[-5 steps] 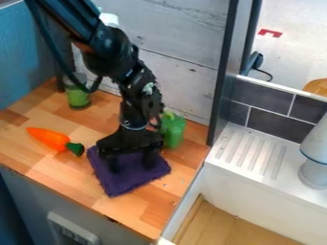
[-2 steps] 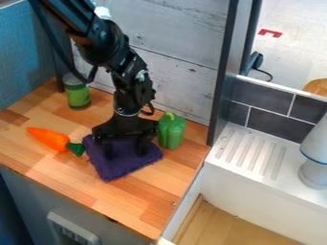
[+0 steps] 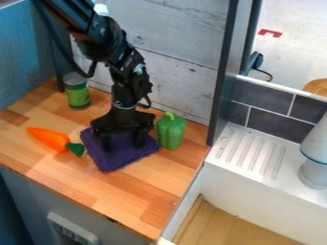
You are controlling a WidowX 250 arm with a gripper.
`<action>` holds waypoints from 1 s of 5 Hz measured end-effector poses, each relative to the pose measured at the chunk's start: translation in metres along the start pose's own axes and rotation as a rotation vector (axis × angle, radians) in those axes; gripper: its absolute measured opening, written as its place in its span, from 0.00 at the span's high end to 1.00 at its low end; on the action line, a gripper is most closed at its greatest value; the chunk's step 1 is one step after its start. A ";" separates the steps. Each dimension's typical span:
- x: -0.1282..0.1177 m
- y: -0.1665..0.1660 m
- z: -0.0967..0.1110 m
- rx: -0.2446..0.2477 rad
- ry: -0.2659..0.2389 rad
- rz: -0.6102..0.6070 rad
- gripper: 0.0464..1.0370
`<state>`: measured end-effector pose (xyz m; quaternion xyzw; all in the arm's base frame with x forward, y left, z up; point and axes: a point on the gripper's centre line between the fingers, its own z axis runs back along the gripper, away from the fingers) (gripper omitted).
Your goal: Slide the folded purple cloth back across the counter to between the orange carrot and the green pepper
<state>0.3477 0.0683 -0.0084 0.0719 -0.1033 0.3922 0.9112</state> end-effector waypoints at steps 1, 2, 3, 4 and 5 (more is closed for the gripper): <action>0.010 0.010 -0.002 0.007 -0.004 0.001 0.04; 0.024 0.015 -0.005 0.016 -0.009 0.016 0.04; 0.037 0.018 -0.008 0.025 -0.008 0.035 0.04; 0.051 0.011 -0.010 0.028 -0.003 0.043 0.04; 0.055 0.008 -0.010 0.027 0.001 0.041 0.04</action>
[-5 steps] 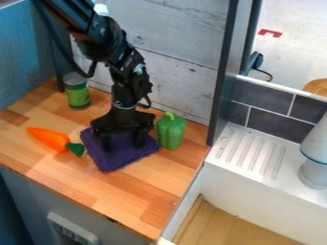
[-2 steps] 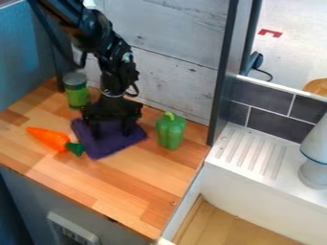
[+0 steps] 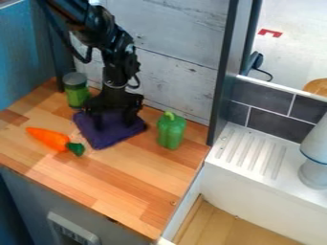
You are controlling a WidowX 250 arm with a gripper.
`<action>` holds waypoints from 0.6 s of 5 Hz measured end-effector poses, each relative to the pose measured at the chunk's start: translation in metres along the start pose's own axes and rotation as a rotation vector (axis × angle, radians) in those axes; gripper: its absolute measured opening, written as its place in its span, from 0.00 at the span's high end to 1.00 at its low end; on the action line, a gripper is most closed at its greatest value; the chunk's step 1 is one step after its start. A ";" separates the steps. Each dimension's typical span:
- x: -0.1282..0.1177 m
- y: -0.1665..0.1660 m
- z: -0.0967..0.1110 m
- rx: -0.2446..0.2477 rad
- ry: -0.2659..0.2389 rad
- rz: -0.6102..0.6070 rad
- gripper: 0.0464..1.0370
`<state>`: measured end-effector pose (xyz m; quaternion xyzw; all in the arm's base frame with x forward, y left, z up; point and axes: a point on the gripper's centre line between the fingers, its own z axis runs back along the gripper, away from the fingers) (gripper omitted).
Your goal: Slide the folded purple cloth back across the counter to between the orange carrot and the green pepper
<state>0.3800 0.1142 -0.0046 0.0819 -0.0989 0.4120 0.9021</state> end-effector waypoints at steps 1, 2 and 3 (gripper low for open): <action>-0.001 0.000 0.001 -0.003 0.008 0.012 0.04; -0.006 0.003 0.022 -0.045 0.003 0.023 0.04; -0.008 0.009 0.064 -0.126 -0.054 0.033 0.04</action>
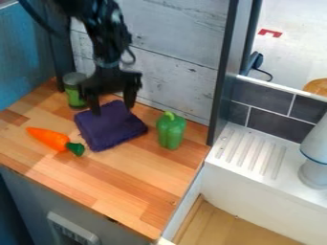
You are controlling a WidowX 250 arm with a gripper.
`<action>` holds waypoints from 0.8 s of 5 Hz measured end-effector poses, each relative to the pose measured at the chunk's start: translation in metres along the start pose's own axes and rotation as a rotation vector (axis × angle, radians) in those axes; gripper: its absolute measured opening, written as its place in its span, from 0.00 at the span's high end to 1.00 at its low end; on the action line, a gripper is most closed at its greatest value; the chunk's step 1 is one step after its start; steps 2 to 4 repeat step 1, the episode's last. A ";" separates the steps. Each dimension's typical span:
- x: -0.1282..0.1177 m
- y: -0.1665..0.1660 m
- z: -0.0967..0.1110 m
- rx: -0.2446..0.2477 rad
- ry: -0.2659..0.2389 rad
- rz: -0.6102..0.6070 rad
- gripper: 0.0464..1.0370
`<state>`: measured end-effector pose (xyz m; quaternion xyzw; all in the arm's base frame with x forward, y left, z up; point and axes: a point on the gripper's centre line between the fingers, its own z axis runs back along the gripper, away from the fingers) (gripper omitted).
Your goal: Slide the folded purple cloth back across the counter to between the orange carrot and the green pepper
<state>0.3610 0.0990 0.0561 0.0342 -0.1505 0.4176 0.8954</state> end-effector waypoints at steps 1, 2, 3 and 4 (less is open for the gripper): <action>-0.016 0.008 0.055 -0.106 -0.030 -0.035 0.04; -0.016 0.008 0.055 -0.106 -0.030 -0.035 0.04; -0.016 0.008 0.055 -0.106 -0.030 -0.035 0.04; -0.016 0.008 0.055 -0.106 -0.030 -0.035 0.04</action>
